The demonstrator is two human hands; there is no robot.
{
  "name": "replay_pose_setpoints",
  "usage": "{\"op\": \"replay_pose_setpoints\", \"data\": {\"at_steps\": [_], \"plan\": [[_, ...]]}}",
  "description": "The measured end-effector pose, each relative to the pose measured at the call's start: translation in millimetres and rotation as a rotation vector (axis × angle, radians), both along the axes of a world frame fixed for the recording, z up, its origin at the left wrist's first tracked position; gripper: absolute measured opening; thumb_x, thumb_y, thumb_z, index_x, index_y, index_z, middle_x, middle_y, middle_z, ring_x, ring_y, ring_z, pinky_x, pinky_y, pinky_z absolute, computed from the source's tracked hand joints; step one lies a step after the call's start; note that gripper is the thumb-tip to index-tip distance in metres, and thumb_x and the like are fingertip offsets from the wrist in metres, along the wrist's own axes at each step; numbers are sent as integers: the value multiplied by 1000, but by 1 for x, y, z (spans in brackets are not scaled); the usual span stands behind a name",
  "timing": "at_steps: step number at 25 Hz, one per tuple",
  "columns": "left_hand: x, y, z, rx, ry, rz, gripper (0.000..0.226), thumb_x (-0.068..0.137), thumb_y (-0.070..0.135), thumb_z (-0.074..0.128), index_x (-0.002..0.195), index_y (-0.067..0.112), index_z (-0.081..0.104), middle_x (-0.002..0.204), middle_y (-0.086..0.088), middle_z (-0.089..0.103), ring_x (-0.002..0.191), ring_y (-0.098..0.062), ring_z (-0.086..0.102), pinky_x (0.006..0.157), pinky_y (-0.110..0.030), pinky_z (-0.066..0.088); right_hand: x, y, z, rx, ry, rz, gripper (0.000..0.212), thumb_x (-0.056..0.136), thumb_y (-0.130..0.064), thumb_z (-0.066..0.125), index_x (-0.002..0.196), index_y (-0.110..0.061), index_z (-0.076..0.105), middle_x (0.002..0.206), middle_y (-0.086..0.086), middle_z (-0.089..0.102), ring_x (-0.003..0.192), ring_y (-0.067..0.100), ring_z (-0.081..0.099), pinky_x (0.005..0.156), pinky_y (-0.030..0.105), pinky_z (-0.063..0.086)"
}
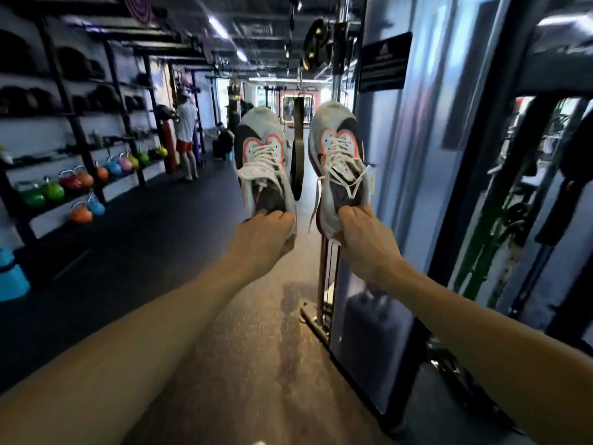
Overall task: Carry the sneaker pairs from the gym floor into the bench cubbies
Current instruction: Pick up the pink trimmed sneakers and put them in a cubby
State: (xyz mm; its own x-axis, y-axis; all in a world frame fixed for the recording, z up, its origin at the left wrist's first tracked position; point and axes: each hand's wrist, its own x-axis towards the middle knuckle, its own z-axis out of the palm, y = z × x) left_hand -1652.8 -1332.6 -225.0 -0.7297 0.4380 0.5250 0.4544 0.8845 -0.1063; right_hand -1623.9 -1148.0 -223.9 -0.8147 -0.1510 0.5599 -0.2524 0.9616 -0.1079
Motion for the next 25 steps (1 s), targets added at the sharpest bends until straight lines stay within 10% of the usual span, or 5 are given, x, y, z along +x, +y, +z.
{"op": "replay_pose_setpoints", "data": {"at_steps": [25], "plan": [[344, 146, 148, -10, 116, -672, 18, 95, 28, 46, 86, 14, 39, 89, -7, 54, 87, -28, 53, 59, -35, 37, 445, 123, 133, 157, 183, -524, 29, 77, 0, 49, 102, -13, 43, 106, 6, 52, 110, 26, 43, 59, 33, 33]]}}
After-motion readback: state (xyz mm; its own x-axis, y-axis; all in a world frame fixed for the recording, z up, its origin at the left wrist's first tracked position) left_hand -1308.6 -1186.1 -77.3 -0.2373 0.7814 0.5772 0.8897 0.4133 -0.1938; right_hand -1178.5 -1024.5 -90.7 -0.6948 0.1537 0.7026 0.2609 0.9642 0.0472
